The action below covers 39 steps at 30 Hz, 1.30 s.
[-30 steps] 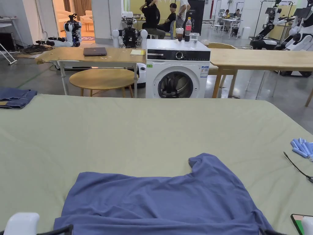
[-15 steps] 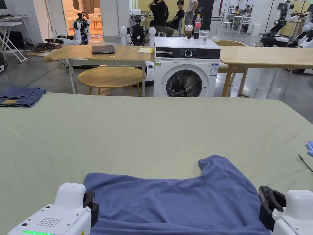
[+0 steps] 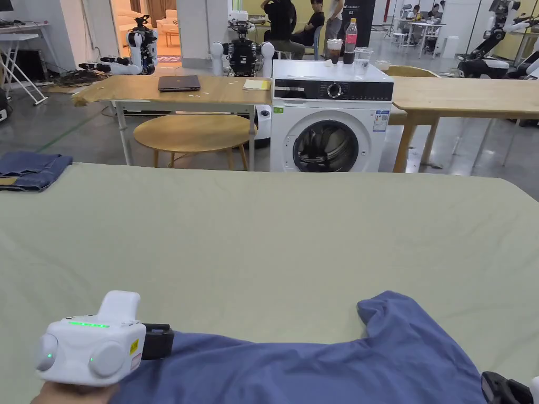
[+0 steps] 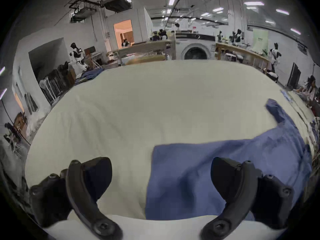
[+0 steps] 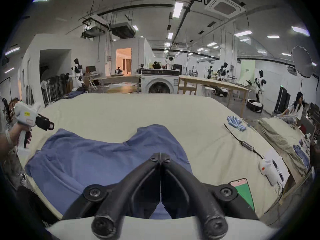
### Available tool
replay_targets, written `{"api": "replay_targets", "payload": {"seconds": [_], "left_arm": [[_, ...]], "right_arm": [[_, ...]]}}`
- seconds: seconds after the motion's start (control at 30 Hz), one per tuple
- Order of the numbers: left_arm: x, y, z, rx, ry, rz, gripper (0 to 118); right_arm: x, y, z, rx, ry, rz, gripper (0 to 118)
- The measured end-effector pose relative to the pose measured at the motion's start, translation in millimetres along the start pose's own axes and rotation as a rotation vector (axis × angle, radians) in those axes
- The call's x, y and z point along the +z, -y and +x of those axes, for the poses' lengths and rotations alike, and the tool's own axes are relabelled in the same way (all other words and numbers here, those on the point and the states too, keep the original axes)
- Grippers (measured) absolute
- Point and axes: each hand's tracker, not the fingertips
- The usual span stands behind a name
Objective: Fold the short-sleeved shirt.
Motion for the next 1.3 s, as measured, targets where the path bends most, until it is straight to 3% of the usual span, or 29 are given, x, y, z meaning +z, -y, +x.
{"api": "replay_targets", "payload": {"seconds": [0.17,0.23,0.27,0.3,0.33,0.4,0.43,0.6,0.63,0.67,0.73,0.77,0.83,0.93,1.03,1.13,1.3], "left_arm": [[-60.7,-3.2,7.7,0.002,-0.016,-0.139,113],[-68.8,4.7,13.5,-0.018,0.032,-0.177,94],[-65.1,7.5,16.2,0.005,0.069,-0.159,90],[-48.9,8.6,21.9,-0.002,0.028,-0.115,73],[-42.1,8.2,23.8,-0.017,0.063,-0.107,51],[-25.7,7.8,30.6,-0.065,0.062,-0.076,3],[-16.0,6.1,31.3,-0.074,0.059,-0.068,3],[13.4,-0.9,30.1,-0.053,0.074,-0.030,3],[17.0,-1.2,30.5,-0.053,0.074,-0.028,3],[20.7,-1.2,31.1,-0.052,0.075,-0.026,3],[22.9,-2.1,29.7,-0.053,0.073,-0.023,3],[25.7,-1.4,30.5,-0.053,0.072,-0.022,3],[28.0,-1.7,29.0,-0.042,0.083,-0.024,3],[47.0,-1.7,28.7,-0.042,0.080,-0.007,3],[81.9,-0.6,20.4,-0.024,0.100,0.059,3],[134.9,13.8,8.6,0.025,0.124,0.160,3],[210.4,70.5,-5.9,0.047,0.158,0.240,3]], "right_arm": [[-32.9,-6.7,17.1,-0.006,0.022,-0.075,0],[-50.2,-11.0,25.8,-0.021,0.038,-0.113,0],[-62.2,-12.6,30.4,-0.028,0.040,-0.142,0],[-78.9,-14.2,35.2,-0.030,0.048,-0.184,10],[-91.5,-15.2,37.9,-0.030,0.053,-0.210,32],[-128.9,-16.4,47.5,-0.046,0.024,-0.304,105],[-146.5,-15.3,50.2,-0.062,0.008,-0.351,114],[-207.8,-10.8,52.0,-0.049,0.062,-0.444,112],[-213.0,-7.3,51.9,-0.065,0.058,-0.481,99],[-216.6,-3.4,51.4,-0.089,0.031,-0.540,72],[-212.3,0.3,44.6,-0.090,0.073,-0.537,42],[-201.4,-3.6,41.4,-0.080,0.074,-0.480,6],[-194.1,-7.8,40.5,-0.131,-0.021,-0.491,2],[-167.0,-20.7,37.9,-0.058,0.008,-0.414,2],[-113.4,-45.2,43.0,-0.062,-0.040,-0.284,2],[-41.8,-57.2,48.0,-0.009,-0.067,-0.161,2],[54.1,-27.3,55.3,0.048,-0.086,-0.094,2]]}}
